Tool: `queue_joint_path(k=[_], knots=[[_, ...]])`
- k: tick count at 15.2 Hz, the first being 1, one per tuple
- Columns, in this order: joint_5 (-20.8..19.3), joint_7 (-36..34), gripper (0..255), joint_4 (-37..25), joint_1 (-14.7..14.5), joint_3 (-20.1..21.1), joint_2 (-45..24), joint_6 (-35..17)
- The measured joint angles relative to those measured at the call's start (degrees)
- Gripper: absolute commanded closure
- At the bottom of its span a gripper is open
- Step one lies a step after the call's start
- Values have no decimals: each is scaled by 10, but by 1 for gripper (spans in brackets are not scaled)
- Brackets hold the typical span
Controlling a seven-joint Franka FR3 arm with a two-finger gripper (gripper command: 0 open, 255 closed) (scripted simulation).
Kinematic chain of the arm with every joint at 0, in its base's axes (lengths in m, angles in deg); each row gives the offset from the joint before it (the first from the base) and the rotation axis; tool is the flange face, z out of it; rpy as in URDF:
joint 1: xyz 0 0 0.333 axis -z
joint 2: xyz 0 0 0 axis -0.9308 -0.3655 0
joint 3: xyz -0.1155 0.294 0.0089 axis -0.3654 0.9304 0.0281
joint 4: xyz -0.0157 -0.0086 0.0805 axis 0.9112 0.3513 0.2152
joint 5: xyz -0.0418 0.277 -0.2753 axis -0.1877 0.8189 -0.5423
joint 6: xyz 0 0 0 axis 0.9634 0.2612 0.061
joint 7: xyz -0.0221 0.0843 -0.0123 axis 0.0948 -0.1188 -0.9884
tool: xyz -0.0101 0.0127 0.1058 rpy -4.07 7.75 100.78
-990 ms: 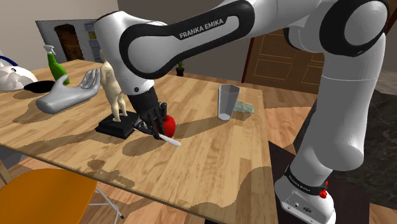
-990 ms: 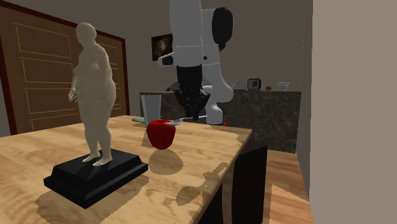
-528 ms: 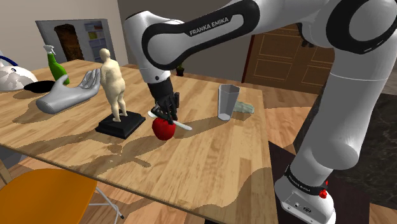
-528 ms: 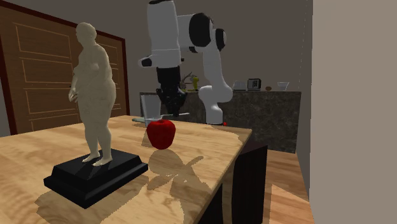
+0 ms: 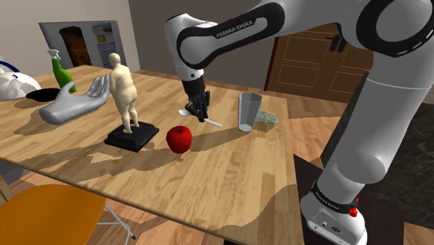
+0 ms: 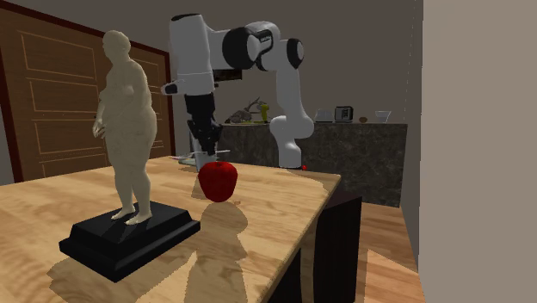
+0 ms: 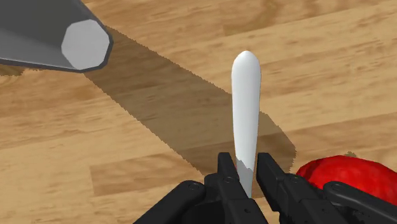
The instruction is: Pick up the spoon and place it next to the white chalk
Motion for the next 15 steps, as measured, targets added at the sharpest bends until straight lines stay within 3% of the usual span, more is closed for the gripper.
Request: queue_joint_path(k=[9,15], knots=[[-24,112,255,-1,64,-55,-4,-17],[-43,184,255,-50,104,-90,-37,-11]])
